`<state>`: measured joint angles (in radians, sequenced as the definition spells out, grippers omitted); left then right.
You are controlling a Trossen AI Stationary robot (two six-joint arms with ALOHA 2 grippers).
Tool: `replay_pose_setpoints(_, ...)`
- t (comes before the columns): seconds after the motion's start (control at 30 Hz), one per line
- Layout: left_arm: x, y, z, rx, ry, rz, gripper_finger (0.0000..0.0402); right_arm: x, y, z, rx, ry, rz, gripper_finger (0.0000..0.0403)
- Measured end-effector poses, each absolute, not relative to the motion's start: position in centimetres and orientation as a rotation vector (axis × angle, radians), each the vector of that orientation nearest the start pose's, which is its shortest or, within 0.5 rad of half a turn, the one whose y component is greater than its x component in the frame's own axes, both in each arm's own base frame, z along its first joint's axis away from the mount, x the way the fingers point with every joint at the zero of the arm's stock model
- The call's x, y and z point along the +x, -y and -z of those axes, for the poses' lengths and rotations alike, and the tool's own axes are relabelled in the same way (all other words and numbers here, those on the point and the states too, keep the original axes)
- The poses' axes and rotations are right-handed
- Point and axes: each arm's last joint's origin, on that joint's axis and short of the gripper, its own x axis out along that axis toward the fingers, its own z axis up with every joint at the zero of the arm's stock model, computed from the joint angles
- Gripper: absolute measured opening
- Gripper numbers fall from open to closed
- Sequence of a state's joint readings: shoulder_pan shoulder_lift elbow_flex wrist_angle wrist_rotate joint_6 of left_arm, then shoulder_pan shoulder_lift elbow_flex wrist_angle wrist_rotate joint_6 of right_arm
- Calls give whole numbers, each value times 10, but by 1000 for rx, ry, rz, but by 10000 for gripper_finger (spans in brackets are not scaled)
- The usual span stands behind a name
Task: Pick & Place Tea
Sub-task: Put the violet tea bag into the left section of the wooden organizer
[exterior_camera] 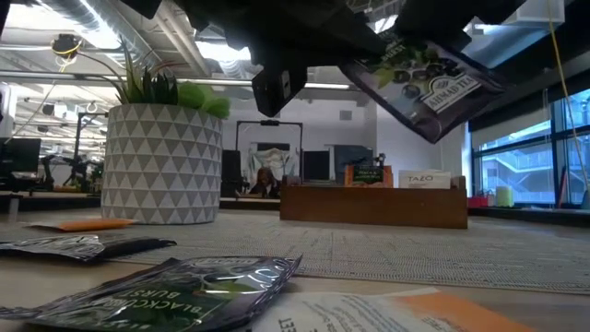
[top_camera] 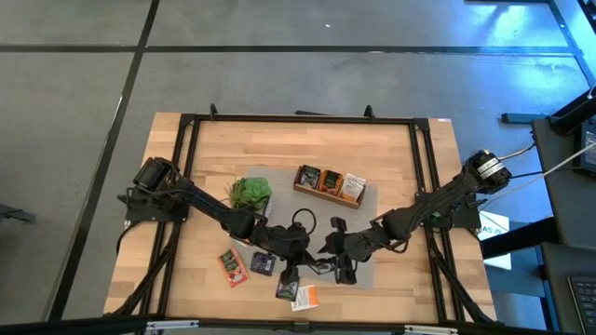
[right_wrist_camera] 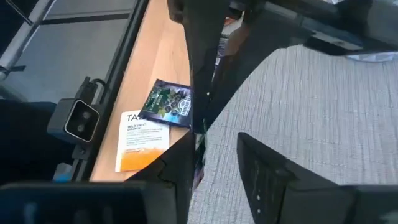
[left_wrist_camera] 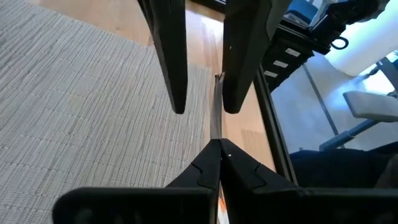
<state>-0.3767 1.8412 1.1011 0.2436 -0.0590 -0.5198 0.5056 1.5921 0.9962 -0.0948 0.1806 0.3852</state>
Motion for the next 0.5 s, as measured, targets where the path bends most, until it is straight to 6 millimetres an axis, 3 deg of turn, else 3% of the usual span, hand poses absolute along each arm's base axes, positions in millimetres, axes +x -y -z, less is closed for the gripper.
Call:
replay_pose_setpoints(0.1,370,144,-191,-398,-554,177,3,297,-158,-218,158,-716,-219,97)
replay_pose_setpoints(0.27,370,144,-191,-396,-554,179,3,297,-159,-218,168,-727,-258,16)
replay_pose_setpoints(0.5,369,145,-190,-377,-562,189,14,298,-156,-218,191,-732,-231,5)
